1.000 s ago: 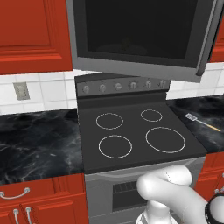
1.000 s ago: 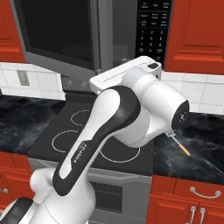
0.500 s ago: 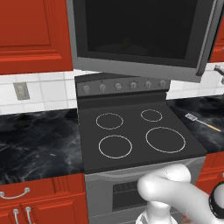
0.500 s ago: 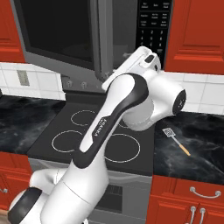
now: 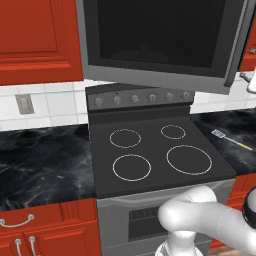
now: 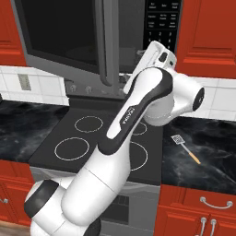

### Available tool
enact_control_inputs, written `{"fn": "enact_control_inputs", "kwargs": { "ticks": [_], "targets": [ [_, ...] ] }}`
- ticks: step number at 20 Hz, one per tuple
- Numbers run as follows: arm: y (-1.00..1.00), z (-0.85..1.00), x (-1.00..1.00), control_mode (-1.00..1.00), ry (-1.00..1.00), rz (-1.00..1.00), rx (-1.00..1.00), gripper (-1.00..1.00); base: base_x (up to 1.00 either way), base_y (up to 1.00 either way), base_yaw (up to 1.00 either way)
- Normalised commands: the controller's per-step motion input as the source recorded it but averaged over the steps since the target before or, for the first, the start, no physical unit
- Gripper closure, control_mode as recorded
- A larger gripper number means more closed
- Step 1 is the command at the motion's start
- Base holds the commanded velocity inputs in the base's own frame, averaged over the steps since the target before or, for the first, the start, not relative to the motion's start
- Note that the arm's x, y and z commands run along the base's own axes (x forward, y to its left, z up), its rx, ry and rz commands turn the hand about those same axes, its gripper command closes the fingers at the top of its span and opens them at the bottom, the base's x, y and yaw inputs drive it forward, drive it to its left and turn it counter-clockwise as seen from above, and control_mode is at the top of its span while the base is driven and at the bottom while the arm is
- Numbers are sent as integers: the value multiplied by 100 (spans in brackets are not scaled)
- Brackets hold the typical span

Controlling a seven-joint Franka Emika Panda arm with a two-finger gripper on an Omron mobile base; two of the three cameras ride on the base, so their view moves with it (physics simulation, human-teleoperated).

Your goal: Open the microwave door.

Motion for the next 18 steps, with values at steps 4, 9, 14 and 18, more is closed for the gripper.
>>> {"fn": "enact_control_inputs", "kwargs": {
  "ticks": [4, 9, 14, 18],
  "targets": [
    [22, 0, 0, -100, -15, 2, -11, -100, 0, 0, 0],
    [40, 0, 0, -100, -3, 4, -10, -100, 0, 0, 0],
    [51, 0, 16, -100, 0, 5, -8, -100, 0, 0, 0],
    [51, 0, 12, -100, 0, 8, -8, -100, 0, 0, 0]
  ]
}}
